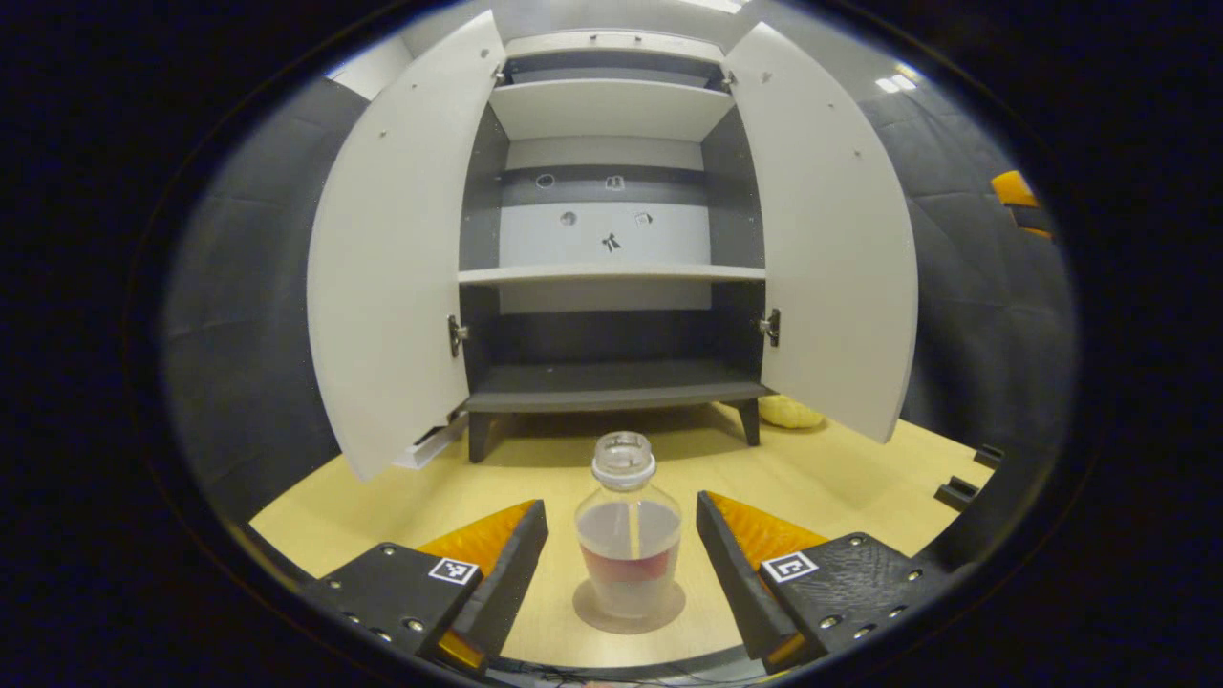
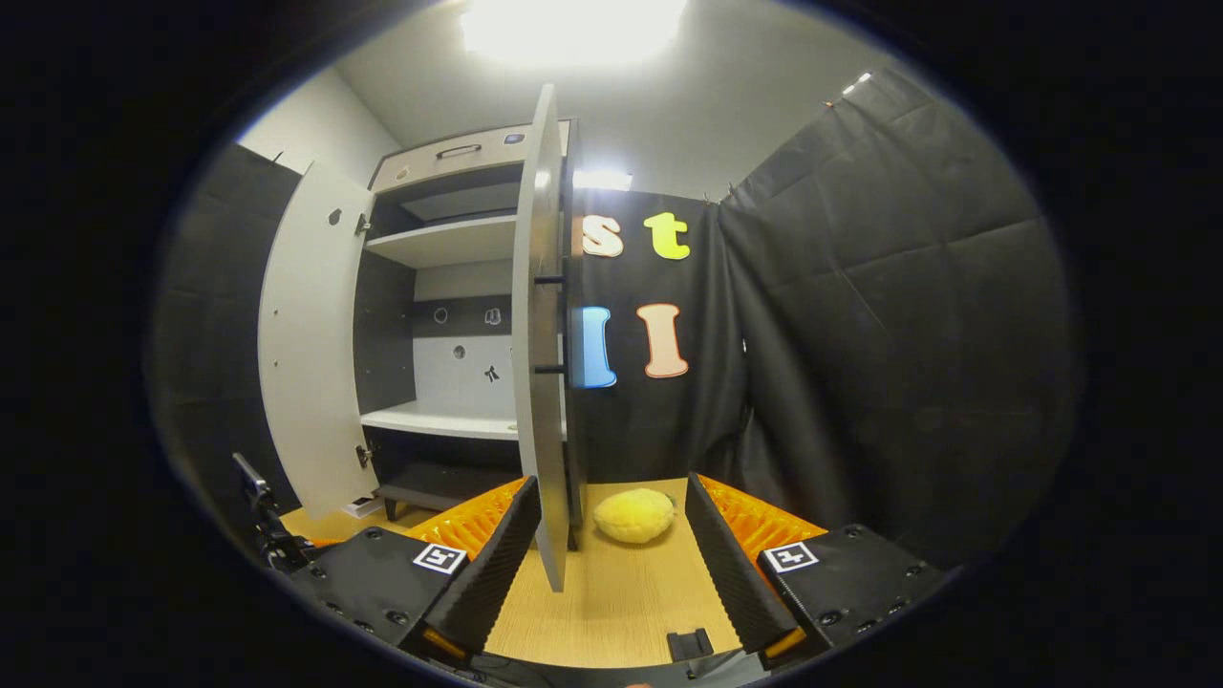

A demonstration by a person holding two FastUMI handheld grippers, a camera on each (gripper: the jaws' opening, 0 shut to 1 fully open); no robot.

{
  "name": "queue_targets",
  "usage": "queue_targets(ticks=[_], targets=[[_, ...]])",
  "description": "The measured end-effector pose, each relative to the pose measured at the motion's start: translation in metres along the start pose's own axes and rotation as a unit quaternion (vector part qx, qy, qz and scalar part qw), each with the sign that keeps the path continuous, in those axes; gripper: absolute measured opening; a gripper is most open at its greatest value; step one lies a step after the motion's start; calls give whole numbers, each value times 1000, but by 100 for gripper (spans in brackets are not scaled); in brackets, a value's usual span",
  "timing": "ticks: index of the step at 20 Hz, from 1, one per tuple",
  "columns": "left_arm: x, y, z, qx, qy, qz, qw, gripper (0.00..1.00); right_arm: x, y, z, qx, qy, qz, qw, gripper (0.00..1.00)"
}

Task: Grasp the bottle in the cabinet with the left hand and place it on the coaster, then close the right door with the right hand and the left door with the left hand.

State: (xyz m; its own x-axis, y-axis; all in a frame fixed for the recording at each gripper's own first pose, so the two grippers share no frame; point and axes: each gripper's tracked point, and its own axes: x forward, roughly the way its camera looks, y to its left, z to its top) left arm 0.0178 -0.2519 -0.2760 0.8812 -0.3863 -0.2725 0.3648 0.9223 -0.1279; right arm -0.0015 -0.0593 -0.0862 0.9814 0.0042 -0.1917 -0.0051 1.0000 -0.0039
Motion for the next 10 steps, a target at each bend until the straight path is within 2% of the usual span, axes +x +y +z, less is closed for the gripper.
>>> queue_targets(ticks=[3,4,5,10], targets=[[-20,14,34,4,-17,19,1000,91,15,-8,11,6,-11,-7,1000,94],[-27,19,42,3,-22,25,999,95,20,-10,15,10,-15,-8,1000,94],[-34,24,52,2,-26,30,999,91,26,-12,21,12,-20,-10,1000,94],[-60,66,97,9,-48,68,996,91,60,-22,51,14,-43,-30,999,96]])
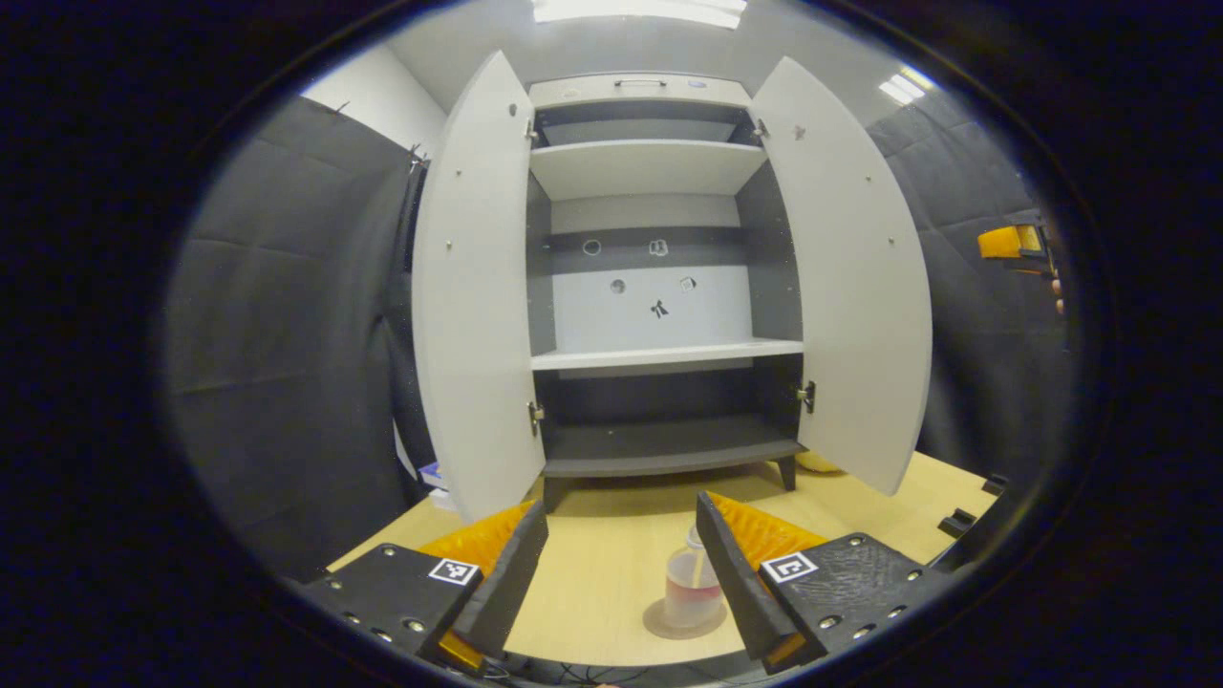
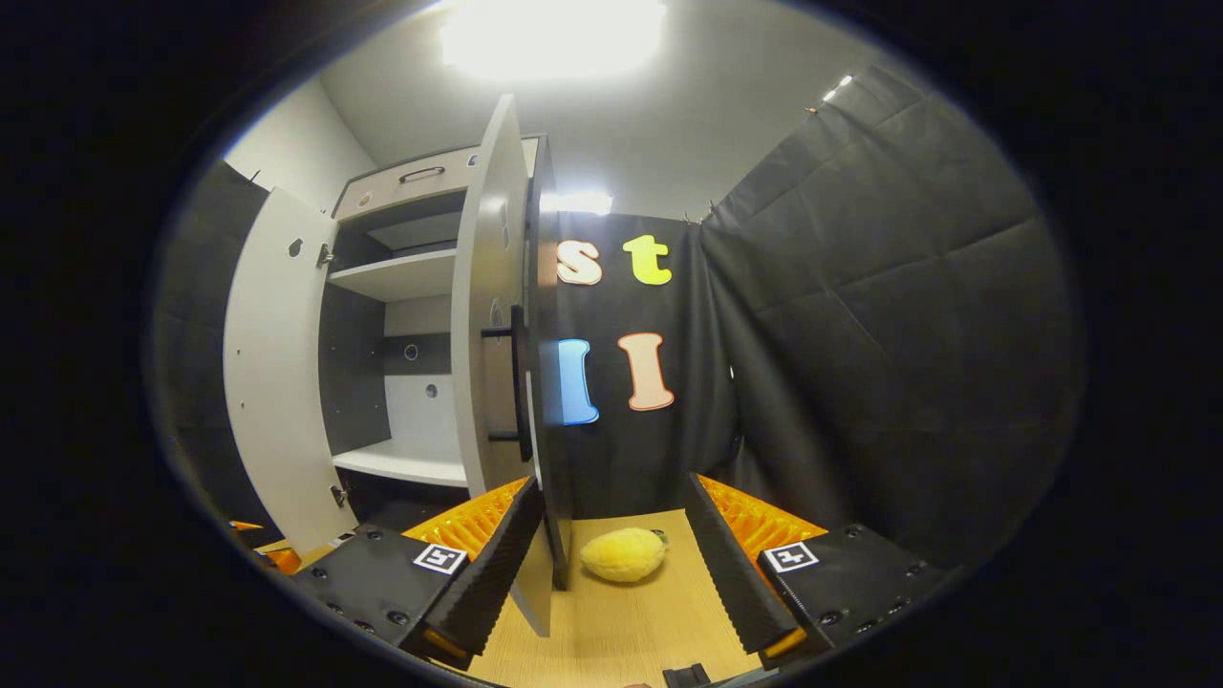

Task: Grasp the bottle in the cabinet with the left hand and place it on the coaster, then close the right door with the right hand and the left door with the left hand.

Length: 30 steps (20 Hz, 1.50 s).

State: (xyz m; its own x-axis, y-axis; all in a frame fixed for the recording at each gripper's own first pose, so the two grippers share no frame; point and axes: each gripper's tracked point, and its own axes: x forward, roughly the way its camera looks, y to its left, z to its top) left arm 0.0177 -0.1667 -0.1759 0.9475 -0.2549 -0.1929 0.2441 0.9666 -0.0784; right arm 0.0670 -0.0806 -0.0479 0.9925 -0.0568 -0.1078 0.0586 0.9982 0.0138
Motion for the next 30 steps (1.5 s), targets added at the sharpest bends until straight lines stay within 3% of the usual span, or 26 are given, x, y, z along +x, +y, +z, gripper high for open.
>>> queue_targets(ticks=[1,7,13,15,18,19,20,21,27,28,29,30], targets=[[-3,10,7,-4,-3,8,1000,98,8,0,7,1,-7,-7,1000,97],[-18,70,29,4,-36,51,998,98,51,14,36,-9,-34,-47,998,94],[-14,125,38,-9,-45,76,996,98,75,34,38,-39,-32,-82,995,96],[-11,142,38,-9,-47,83,995,98,74,35,42,-46,-41,-96,993,92],[-5,163,39,-10,-49,86,995,98,72,43,42,-46,-39,-94,994,95],[-2,170,40,-10,-51,86,995,98,71,46,42,-49,-40,-96,993,91],[1,177,41,-9,-52,88,995,91,70,49,42,-51,-40,-99,993,95],[5,183,41,-9,-53,88,995,95,69,51,42,-52,-41,-102,993,95],[19,197,37,-17,-53,75,996,91,63,79,41,-41,-44,-92,994,95],[21,197,37,-18,-54,72,996,84,62,83,40,-43,-45,-90,994,95],[23,199,37,-18,-55,70,996,98,62,88,40,-45,-46,-90,994,95],[25,200,37,-17,-55,68,996,98,61,91,40,-45,-46,-91,994,95]])
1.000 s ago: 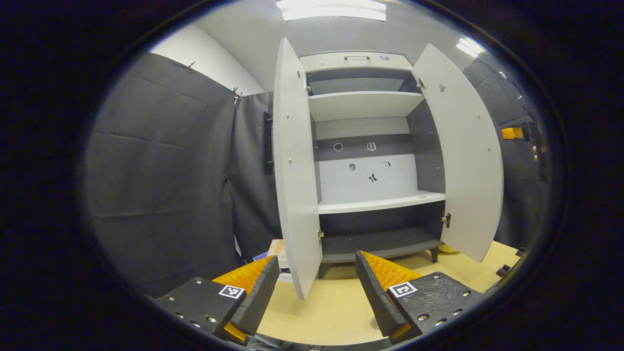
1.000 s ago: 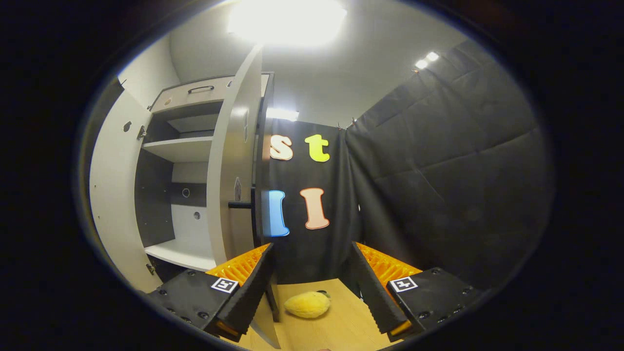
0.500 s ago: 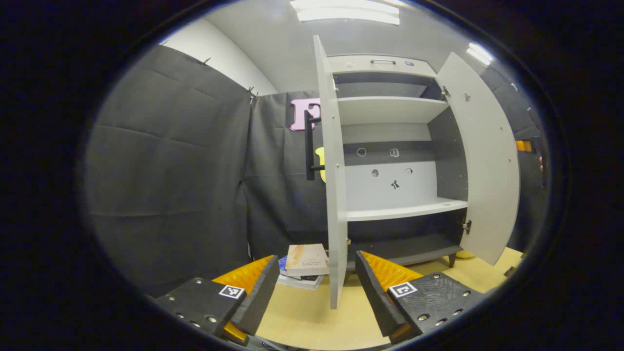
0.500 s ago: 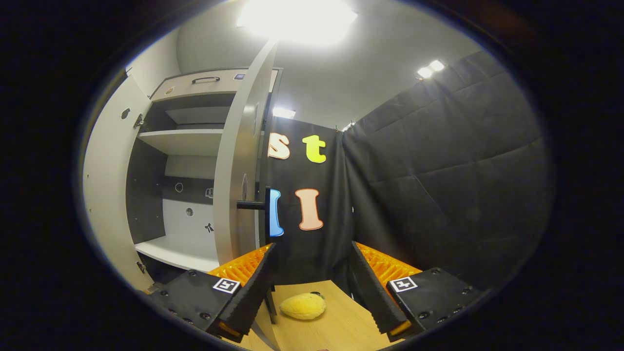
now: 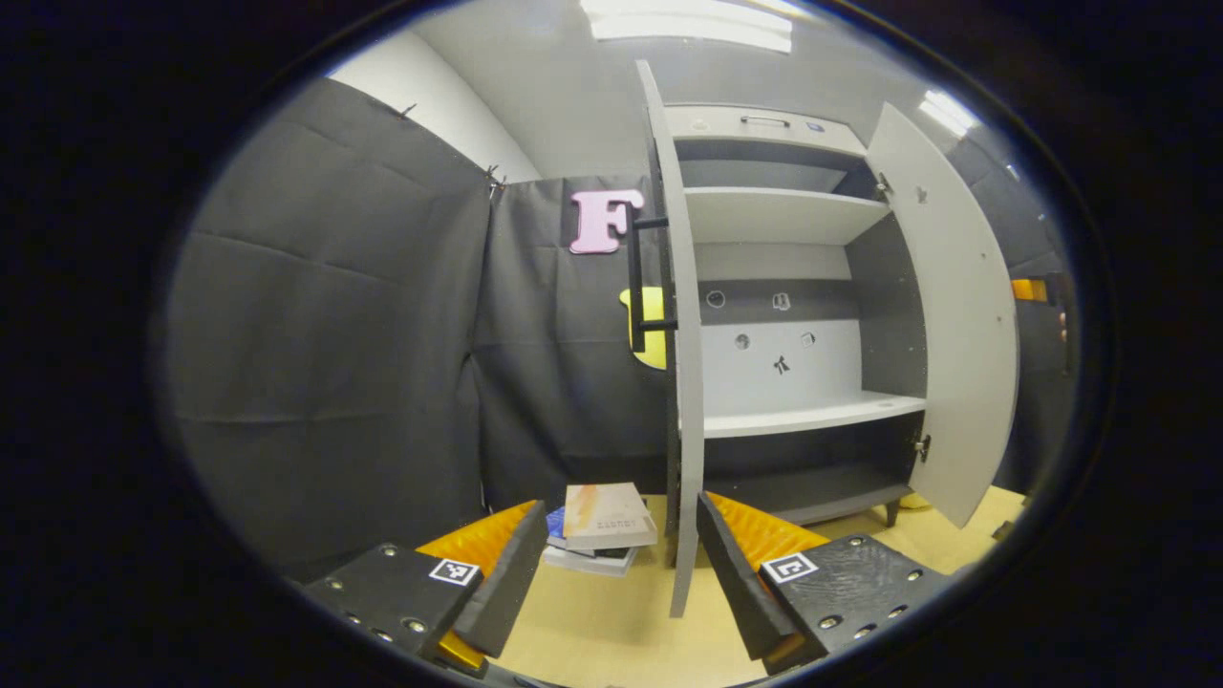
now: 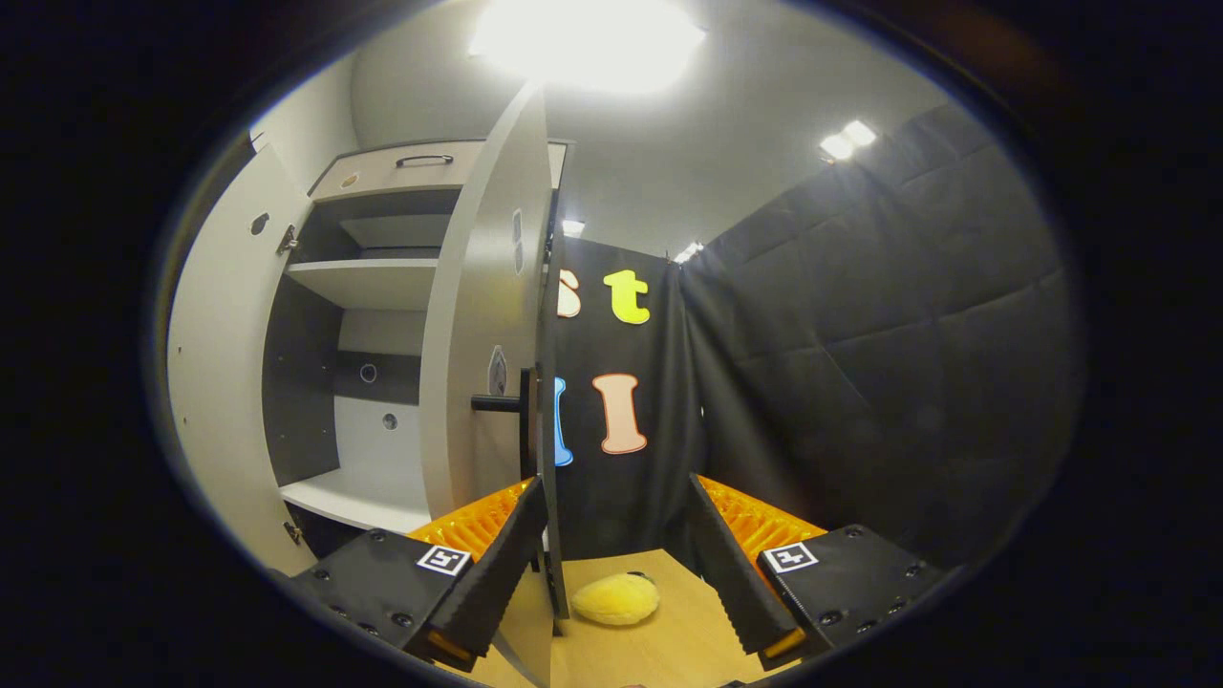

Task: Grasp the bottle in the cabinet with the left hand and place it on the coaster, then close the right door with the right hand and the left door with the left hand.

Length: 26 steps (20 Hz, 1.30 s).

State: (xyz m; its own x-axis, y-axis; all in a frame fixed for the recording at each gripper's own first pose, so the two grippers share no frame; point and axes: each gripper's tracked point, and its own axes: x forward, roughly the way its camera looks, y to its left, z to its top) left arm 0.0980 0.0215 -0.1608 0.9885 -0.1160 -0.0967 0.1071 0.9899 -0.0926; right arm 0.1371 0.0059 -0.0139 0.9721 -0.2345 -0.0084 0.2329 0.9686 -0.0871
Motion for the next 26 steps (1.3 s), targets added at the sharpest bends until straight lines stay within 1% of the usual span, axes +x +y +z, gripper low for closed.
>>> queue_targets(ticks=[4,11,15,18,22,26], targets=[[4,10,-3,-2,1,-1,1000,98,-4,16,1,9,2,10,1000,95],[1,34,-11,-10,4,11,1000,98,-7,62,3,0,-5,51,999,95],[0,44,-13,-13,5,24,1000,98,-2,90,5,10,-7,77,997,95],[-5,51,-13,-17,4,37,999,98,6,102,9,17,-13,84,996,95],[-19,74,-14,-19,5,53,998,98,11,125,3,20,-3,104,994,95],[-22,84,-11,-20,10,62,998,98,11,144,-5,8,5,124,992,95]])
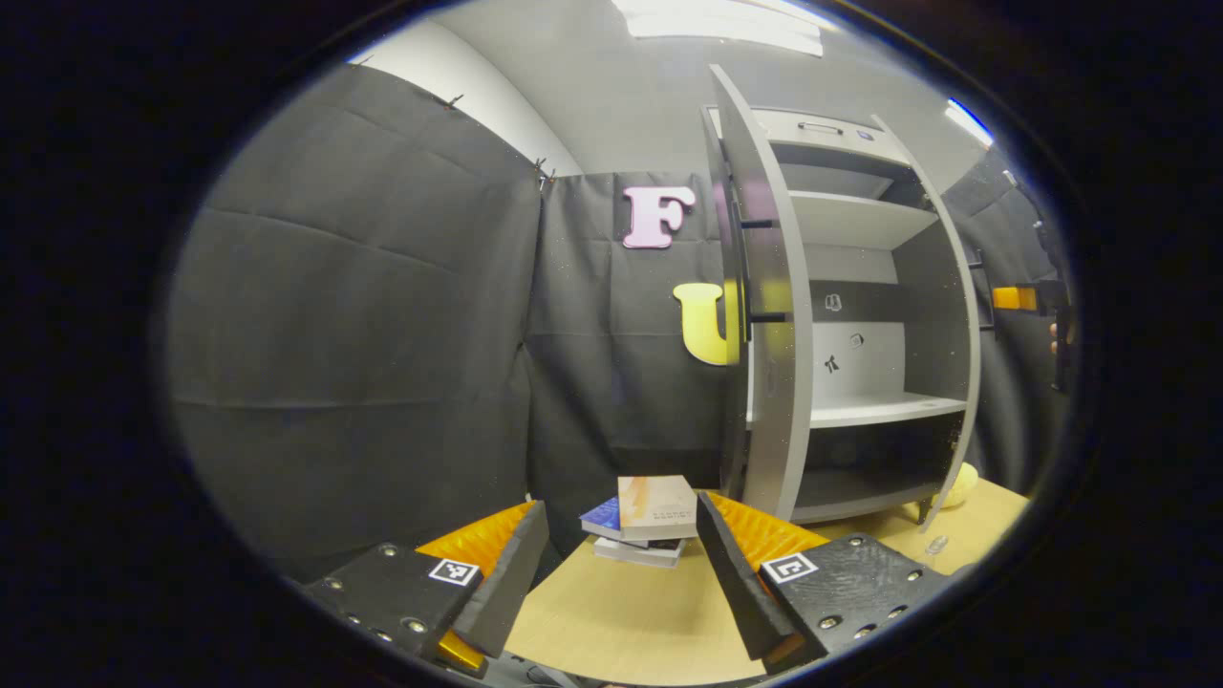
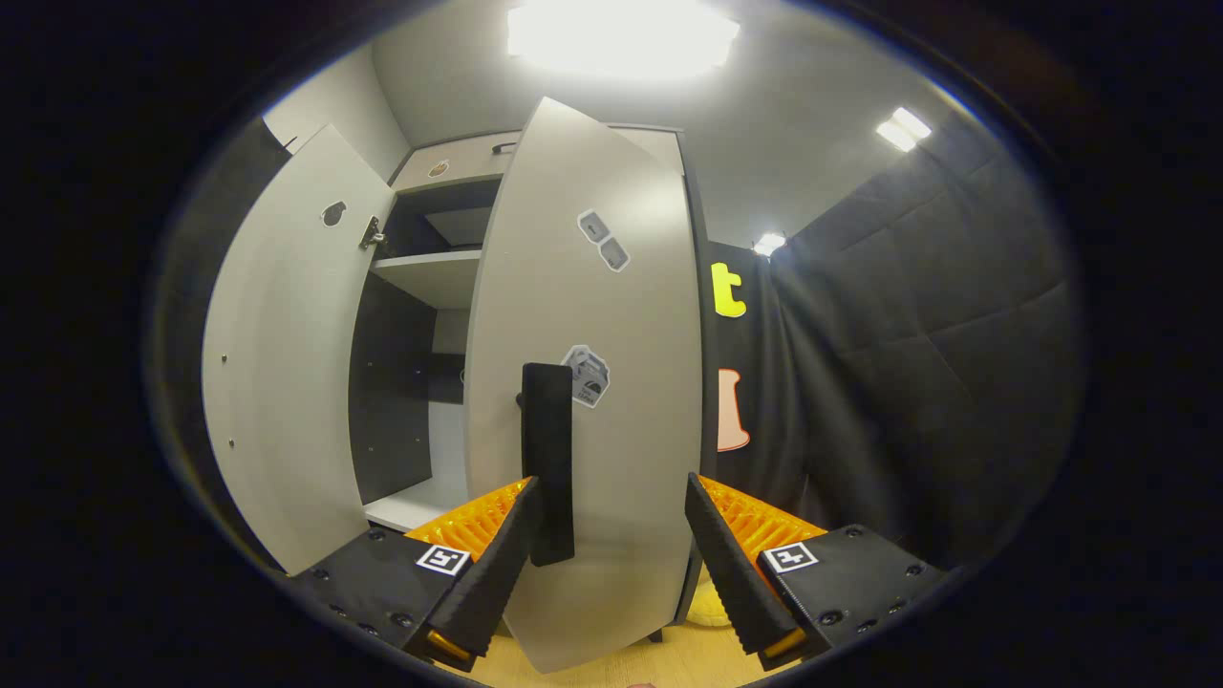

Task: Grasp the bottle in the cabinet with the left hand and place it on the coaster, then close the right door with the right hand and the left door with the left hand.

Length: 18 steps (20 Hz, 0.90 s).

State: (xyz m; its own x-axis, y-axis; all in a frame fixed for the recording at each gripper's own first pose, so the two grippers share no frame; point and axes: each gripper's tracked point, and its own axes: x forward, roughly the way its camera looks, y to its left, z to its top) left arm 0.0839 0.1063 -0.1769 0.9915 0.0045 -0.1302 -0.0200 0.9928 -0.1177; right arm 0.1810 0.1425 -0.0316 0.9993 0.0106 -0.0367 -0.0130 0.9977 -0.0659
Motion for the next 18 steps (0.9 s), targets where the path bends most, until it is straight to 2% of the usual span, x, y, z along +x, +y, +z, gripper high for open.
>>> queue_targets(ticks=[5,6,7,8,10,11,13,15,16,17,18], targets=[[10,1,15,-5,-1,-6,1000,98,-9,1,-5,-11,-2,4,1000,95],[15,0,23,-7,-2,-9,1000,91,-13,0,-8,-11,1,4,1000,95],[22,0,33,-8,-4,-11,1000,91,-16,-2,-12,-11,5,4,1000,92],[28,0,43,-8,-5,-12,1000,91,-20,-5,-17,-11,10,3,1000,95],[41,2,60,-5,-5,-13,1000,91,-29,-12,-29,-12,21,-1,1000,92],[50,1,68,-6,-7,-13,1000,84,-34,-16,-34,-13,27,-3,1000,95],[65,-1,89,-9,-16,-19,1000,93,-43,-25,-44,-17,37,-9,999,96],[76,-4,109,-8,-26,-22,999,91,-52,-34,-52,-21,43,-15,999,96],[81,-5,117,-6,-29,-23,999,98,-56,-39,-55,-22,45,-19,999,96],[87,-4,125,-5,-33,-24,999,98,-60,-43,-58,-21,48,-22,998,96],[93,-5,133,-6,-36,-25,999,91,-64,-46,-61,-20,50,-24,998,96]])
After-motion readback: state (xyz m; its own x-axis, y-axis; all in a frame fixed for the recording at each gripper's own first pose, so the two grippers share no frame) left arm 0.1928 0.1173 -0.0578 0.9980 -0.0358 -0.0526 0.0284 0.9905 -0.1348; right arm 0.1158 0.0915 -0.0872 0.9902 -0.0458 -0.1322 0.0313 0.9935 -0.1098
